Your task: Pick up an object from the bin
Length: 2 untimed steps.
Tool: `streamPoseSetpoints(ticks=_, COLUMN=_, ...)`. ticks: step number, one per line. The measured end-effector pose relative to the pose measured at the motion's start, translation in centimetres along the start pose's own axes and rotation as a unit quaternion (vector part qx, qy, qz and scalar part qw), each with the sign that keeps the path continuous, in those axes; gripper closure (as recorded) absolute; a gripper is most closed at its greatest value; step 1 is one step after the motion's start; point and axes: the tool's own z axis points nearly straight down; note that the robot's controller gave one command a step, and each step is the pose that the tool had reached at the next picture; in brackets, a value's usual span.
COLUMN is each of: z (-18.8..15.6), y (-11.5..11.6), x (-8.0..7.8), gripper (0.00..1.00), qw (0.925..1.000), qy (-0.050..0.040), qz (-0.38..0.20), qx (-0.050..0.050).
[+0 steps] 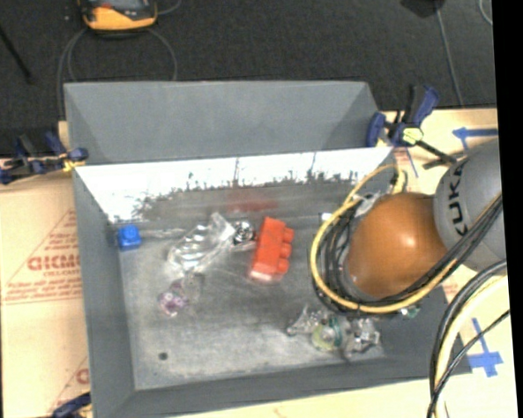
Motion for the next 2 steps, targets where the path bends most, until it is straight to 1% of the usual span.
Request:
streamPoseSetpoints(ticks=1, z=-0.16, y=-0.21, x=0.11, gripper=0.00, qw=1.0000, qy=-0.0019, qz=0.003, qx=-0.002)
streamPoseSetpoints(ticks=2, z=-0.30, y=-0.31, x=-0.06, gripper=1.00, qw=1.0000, qy=-0.0036, qz=0.001, qx=0.000)
